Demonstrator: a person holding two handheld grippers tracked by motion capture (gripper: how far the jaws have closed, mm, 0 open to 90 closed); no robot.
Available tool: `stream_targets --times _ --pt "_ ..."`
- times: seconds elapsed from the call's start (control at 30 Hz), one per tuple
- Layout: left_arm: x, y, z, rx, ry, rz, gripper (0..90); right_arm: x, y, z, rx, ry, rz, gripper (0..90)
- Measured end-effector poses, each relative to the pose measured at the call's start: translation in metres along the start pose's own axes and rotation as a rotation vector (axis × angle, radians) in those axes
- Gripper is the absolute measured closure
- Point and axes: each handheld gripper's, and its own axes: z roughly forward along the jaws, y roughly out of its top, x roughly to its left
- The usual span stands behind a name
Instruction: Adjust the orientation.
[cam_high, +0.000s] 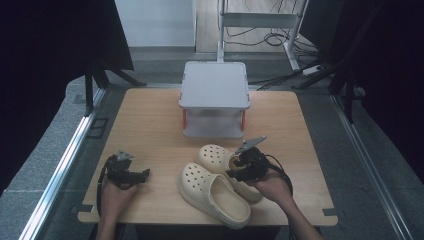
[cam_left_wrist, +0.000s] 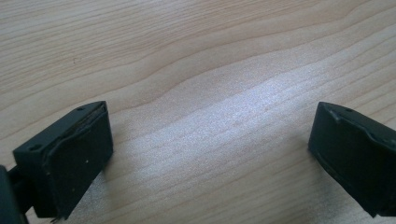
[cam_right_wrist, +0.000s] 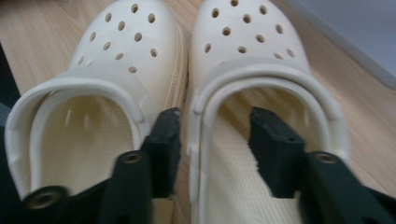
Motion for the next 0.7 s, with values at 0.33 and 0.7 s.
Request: stream_targets --times 0.33,0.7 --pt "0.000 0.000 0.000 0.000 0.000 0.000 0.0 0.005 -0.006 -0.001 0.006 0.057 -0.049 17.1" --pt "0.000 0.000 0.000 -0.002 0.000 -0.002 0.0 0.020 0.000 0.035 0.075 0.065 -0.124 17.3"
